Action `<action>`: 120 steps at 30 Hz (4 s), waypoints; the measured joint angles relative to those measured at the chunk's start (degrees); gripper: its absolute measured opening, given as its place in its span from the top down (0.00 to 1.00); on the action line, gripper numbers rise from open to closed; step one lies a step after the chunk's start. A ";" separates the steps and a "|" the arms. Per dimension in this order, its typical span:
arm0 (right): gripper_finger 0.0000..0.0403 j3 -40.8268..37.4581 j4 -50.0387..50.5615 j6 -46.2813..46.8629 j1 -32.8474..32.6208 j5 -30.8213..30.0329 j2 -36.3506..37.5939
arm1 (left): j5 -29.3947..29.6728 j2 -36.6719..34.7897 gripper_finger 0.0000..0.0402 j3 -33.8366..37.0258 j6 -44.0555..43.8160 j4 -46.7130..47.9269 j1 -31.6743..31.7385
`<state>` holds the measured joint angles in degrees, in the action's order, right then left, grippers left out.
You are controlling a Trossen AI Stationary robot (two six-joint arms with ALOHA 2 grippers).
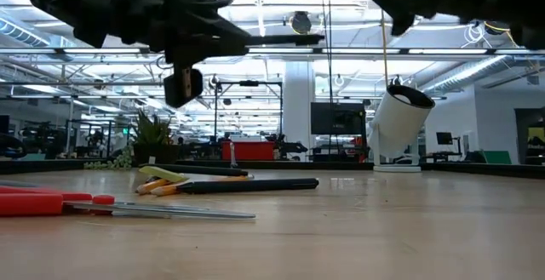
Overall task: Pick and place office supplies into organizer
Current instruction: Put the black pen into the desk organizer
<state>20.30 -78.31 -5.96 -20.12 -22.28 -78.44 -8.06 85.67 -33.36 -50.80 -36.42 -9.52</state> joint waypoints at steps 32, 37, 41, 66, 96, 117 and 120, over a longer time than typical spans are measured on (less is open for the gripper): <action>0.52 10.11 12.16 31.96 10.47 12.00 -8.85 | 0.55 -0.02 0.92 -0.02 5.18 -8.41 2.82; 0.59 10.94 10.13 29.18 10.54 12.07 -9.65 | 0.53 -0.02 0.92 -0.02 5.19 -8.37 2.75; 0.67 10.96 8.39 27.87 10.56 12.14 -9.65 | 0.52 -0.02 0.93 -0.02 5.33 -8.67 2.75; 0.93 10.22 11.39 22.21 9.98 17.63 -6.37 | -1.46 -0.11 0.85 -0.17 2.16 -9.83 3.49; 0.91 7.38 68.63 16.25 -15.19 18.06 45.05 | -0.01 -0.07 0.59 -0.07 0.64 -10.49 5.39; 0.93 16.42 100.69 20.61 -41.68 17.32 52.59 | 21.15 -0.07 0.59 -0.06 -4.84 -10.89 3.47; 0.92 16.86 106.27 19.92 -43.62 14.26 52.53 | 24.53 -0.07 0.59 -0.05 -5.07 -10.96 2.38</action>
<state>37.17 27.96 13.96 -63.75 -8.02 -25.91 16.47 85.60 -33.42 -55.87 -47.37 -7.14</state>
